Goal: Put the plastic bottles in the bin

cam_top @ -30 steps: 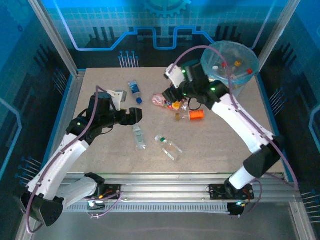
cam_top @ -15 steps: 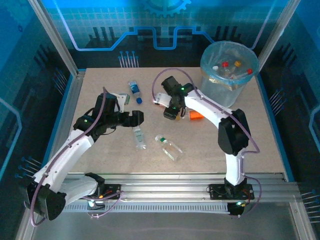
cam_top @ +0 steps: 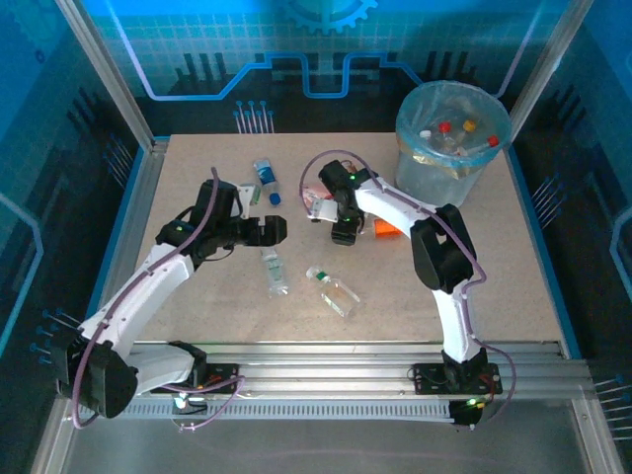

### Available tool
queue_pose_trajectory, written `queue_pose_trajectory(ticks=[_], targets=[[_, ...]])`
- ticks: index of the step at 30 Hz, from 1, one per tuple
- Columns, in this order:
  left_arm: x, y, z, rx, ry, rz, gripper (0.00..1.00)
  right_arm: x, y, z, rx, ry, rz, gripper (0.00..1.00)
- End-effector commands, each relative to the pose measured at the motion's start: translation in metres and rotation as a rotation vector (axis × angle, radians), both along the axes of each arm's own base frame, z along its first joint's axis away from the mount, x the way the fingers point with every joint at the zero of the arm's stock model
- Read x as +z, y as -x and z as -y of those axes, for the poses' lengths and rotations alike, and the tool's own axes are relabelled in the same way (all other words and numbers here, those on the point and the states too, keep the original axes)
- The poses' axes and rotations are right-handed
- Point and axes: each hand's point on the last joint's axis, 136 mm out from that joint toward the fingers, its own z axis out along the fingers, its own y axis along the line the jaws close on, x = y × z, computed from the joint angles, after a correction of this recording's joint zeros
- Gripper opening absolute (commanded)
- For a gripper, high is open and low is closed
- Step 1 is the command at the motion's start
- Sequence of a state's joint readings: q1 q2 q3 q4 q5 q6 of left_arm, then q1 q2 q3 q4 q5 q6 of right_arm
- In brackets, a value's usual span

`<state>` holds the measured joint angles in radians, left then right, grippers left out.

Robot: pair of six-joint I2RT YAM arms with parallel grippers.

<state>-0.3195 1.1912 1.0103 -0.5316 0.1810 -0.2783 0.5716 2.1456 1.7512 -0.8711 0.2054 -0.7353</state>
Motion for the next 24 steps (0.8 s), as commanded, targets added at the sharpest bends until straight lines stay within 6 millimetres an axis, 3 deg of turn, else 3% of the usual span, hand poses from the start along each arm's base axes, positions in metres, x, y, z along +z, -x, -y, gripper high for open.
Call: queue_pose_trajectory(ticks=[1,24], targets=[[0.013,-0.010,0.005,-0.034,0.020,0.038,0.93,0.000,-0.006,0.006,0.023,0.015,-0.007,0.73],[0.009,-0.011,0.004,-0.026,0.025,0.017,0.94,-0.028,-0.006,0.017,0.045,0.027,-0.071,0.66]])
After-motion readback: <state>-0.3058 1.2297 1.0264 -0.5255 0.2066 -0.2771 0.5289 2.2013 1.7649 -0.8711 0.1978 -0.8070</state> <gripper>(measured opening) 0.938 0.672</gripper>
